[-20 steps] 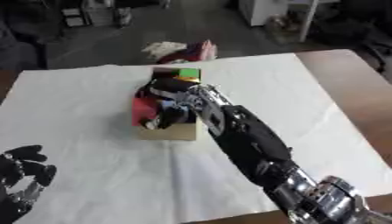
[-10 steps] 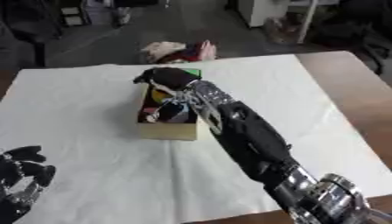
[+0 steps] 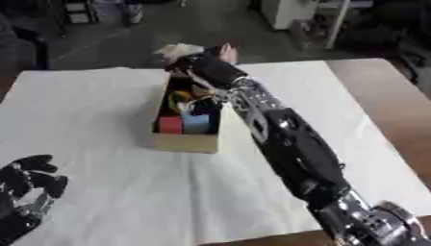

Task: Pick up objects on the table and place them in the box.

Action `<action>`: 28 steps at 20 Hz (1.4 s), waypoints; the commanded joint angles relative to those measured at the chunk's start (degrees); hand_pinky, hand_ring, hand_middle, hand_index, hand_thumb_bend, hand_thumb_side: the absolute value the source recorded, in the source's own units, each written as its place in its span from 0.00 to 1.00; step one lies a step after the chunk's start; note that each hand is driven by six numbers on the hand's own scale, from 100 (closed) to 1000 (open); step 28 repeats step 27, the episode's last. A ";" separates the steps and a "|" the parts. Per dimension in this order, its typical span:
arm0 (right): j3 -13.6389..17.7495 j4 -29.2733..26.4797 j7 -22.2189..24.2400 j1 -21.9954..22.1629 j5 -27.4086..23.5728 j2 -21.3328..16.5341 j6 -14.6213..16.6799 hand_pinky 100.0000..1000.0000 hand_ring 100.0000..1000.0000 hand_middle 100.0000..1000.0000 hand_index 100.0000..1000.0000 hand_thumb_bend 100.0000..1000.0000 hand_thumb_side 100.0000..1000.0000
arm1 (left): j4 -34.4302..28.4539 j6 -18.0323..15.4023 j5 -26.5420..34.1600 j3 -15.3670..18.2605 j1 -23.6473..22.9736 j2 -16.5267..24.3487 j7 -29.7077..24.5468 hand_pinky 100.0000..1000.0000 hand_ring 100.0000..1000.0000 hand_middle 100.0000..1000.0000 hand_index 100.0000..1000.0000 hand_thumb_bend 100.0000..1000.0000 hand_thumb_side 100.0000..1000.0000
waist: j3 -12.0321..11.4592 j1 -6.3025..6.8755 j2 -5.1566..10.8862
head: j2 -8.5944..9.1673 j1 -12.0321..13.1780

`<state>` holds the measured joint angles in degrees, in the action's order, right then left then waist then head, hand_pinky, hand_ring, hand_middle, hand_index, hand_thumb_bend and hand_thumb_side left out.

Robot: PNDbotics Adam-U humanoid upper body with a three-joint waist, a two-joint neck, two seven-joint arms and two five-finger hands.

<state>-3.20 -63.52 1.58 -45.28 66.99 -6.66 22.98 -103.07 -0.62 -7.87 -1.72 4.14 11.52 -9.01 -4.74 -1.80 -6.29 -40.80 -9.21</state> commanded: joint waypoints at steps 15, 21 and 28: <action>0.83 -14.45 -12.06 24.60 -17.05 2.72 -3.33 0.75 0.65 0.63 0.87 0.00 0.40 | -0.09 -0.10 -1.16 0.95 1.33 -0.19 2.47 0.62 0.53 0.55 0.73 0.45 0.38 | 3.11 -0.58 -0.70 | -3.00 7.48; -1.24 -21.47 -10.13 33.52 -22.54 2.71 -5.52 0.74 0.63 0.60 0.87 0.00 0.41 | 0.29 -0.35 -1.17 0.77 0.94 -0.41 2.28 0.62 0.53 0.55 0.72 0.45 0.38 | 3.51 -0.70 -0.41 | -3.31 7.27; -3.20 -29.13 -8.18 41.10 -28.05 2.17 -8.50 0.74 0.62 0.59 0.86 0.00 0.41 | 0.55 -0.28 -1.04 0.48 0.68 -0.56 2.20 0.62 0.52 0.55 0.72 0.45 0.38 | 3.58 -0.56 -0.11 | -3.32 7.17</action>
